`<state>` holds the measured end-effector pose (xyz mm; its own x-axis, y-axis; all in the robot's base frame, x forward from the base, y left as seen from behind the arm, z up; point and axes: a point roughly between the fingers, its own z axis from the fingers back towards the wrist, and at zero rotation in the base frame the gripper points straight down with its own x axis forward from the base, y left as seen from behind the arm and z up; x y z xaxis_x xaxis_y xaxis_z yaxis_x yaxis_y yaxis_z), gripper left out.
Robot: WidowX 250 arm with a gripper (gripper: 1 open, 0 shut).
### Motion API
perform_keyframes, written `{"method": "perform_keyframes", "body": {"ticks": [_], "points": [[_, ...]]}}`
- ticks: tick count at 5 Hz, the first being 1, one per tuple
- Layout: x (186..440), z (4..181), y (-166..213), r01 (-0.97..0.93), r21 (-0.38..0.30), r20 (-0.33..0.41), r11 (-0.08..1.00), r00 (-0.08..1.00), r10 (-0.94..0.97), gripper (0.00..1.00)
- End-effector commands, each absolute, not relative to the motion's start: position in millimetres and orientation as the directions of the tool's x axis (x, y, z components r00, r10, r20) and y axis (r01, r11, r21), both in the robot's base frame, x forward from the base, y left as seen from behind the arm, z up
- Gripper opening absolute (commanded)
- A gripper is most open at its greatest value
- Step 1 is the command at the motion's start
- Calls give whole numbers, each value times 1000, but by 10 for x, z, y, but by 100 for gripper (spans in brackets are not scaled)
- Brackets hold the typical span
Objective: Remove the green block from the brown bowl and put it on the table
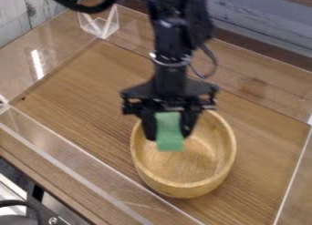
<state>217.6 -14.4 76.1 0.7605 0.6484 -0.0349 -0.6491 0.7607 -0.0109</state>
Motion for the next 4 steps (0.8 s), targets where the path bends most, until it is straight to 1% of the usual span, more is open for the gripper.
{"method": "perform_keyframes", "body": {"ticks": [1, 3, 4], "points": [[2295, 807, 8, -620, -55, 4, 783, 784, 621, 0], [2210, 903, 48, -661, -58, -1, 748, 750, 662, 0], [2231, 920, 37, -633, -61, -2, 772, 774, 634, 0]]}}
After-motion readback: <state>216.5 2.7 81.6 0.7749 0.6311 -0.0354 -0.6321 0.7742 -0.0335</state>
